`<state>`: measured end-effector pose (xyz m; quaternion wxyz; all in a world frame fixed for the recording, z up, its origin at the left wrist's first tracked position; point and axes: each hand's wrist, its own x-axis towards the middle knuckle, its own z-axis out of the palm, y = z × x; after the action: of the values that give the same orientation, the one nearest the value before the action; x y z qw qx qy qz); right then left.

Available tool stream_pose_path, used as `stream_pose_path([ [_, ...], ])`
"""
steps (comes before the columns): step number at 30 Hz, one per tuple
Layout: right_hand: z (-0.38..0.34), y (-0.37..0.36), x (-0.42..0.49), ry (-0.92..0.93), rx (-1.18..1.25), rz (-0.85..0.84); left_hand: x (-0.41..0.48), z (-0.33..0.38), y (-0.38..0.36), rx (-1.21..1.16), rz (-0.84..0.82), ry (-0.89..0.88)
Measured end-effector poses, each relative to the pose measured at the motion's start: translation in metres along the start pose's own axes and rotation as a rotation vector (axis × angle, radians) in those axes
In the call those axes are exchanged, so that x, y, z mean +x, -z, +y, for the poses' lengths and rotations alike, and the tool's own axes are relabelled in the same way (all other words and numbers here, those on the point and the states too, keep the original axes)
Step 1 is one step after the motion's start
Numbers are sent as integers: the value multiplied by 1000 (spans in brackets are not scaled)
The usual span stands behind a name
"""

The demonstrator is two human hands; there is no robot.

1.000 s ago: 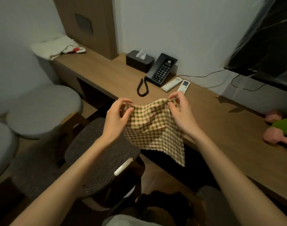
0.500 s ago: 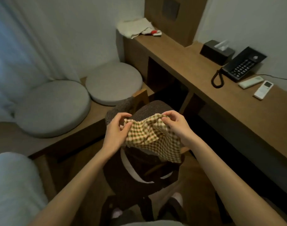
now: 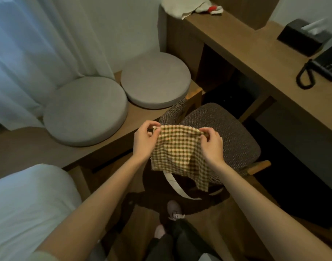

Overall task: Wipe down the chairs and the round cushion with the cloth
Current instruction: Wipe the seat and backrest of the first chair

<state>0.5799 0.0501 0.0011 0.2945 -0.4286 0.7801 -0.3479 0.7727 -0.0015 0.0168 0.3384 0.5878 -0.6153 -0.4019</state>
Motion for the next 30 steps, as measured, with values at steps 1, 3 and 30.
stream_pose_path([
  [1, 4, -8, 1, 43, -78, 3, 10, -2, -5, -5, -32, -3],
  [3, 13, -26, 2, 149, -201, -96, 27, -9, -16, 50, -89, -12],
  [30, 52, -86, 8, 380, -516, -335, 96, -95, -71, -14, -264, 320],
])
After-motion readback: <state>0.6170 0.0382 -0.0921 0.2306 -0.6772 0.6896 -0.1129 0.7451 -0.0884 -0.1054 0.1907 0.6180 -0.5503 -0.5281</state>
